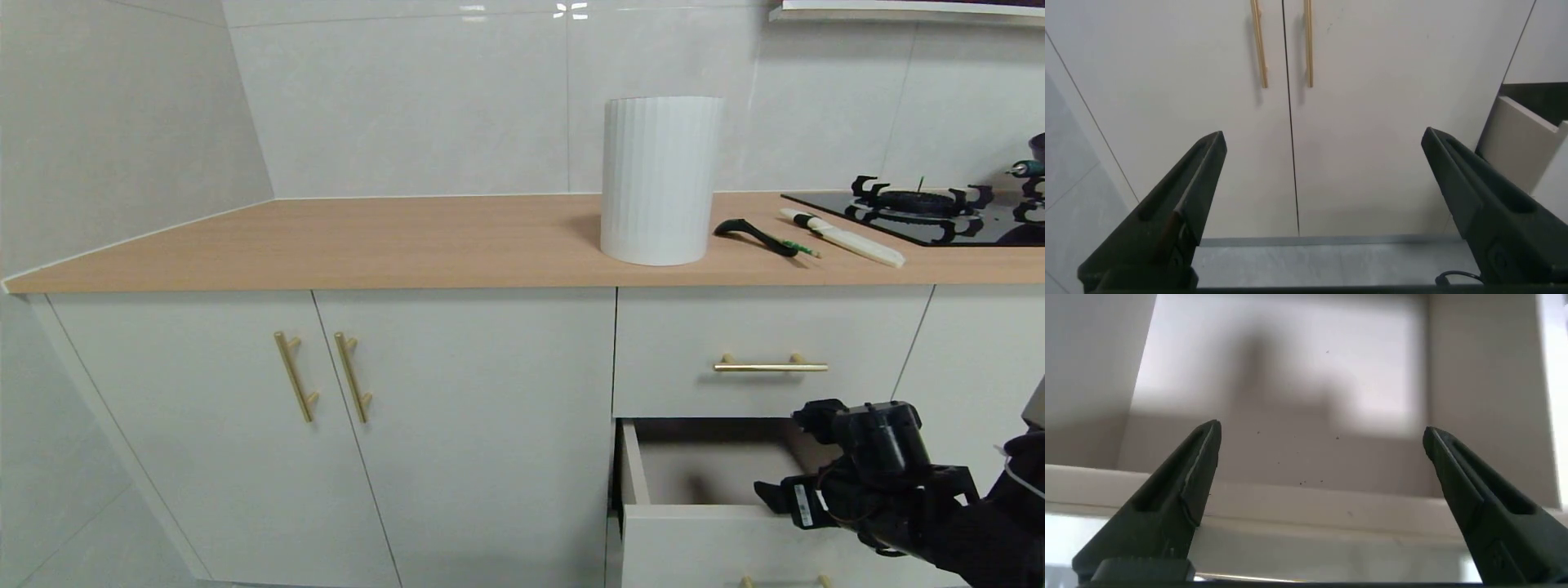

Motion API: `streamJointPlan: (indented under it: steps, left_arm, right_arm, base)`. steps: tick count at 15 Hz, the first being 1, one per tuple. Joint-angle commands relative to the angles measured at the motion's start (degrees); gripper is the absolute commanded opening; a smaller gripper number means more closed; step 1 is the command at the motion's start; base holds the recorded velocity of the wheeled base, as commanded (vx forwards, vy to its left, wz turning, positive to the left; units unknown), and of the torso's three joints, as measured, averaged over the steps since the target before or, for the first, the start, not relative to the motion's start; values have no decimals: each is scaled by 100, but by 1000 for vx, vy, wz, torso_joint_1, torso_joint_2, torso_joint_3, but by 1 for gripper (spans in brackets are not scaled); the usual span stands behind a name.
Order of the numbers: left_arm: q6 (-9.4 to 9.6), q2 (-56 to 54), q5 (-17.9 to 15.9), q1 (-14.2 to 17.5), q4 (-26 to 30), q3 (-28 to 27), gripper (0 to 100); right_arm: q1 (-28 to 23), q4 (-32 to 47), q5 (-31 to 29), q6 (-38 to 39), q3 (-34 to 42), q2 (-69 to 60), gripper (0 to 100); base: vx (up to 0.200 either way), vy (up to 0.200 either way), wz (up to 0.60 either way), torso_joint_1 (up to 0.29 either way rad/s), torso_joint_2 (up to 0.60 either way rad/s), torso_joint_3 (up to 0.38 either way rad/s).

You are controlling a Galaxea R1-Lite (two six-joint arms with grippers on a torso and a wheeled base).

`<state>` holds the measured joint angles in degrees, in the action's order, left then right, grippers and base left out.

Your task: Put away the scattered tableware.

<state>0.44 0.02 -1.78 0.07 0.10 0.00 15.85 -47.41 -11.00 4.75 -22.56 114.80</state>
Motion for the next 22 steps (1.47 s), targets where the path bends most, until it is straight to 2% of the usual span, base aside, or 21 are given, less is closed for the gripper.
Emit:
streamJointPlan:
  steps: [1,7,8,15,17,19,22]
  left_arm:
    - [0,-2,-7,1,-1,0,100]
    - [0,-2,2,1,-1,0,100]
    - [0,-2,-7,1,-1,0,100]
    - [0,-2,-7,1,-1,0,100]
    - [0,-2,2,1,-1,0,100]
    - [0,-2,-7,1,-1,0,100]
    - [0,-2,-7,1,-1,0,100]
  right_arm:
    - [199,557,54,-36,-11,-511,100]
    - [533,1928,80,-484,-11,-1241,100]
    - [612,2491,80,-695,-29,-1487,100]
    - [1122,4354,80,-1091,-187,-2392,100]
    - [1122,4328,71,-1029,-336,-2418,100]
    - [1087,4319,80,-590,-521,-2506,100]
    - [990,4310,89,-326,-741,-2568,100]
  base:
    - [0,0,0,0,0,0]
    - [0,0,0,0,0,0]
    - [0,0,0,0,0,0]
    - [0,0,0,0,0,0]
    - [0,0,0,0,0,0]
    - [0,0,0,0,0,0]
    - [0,0,0,0,0,0]
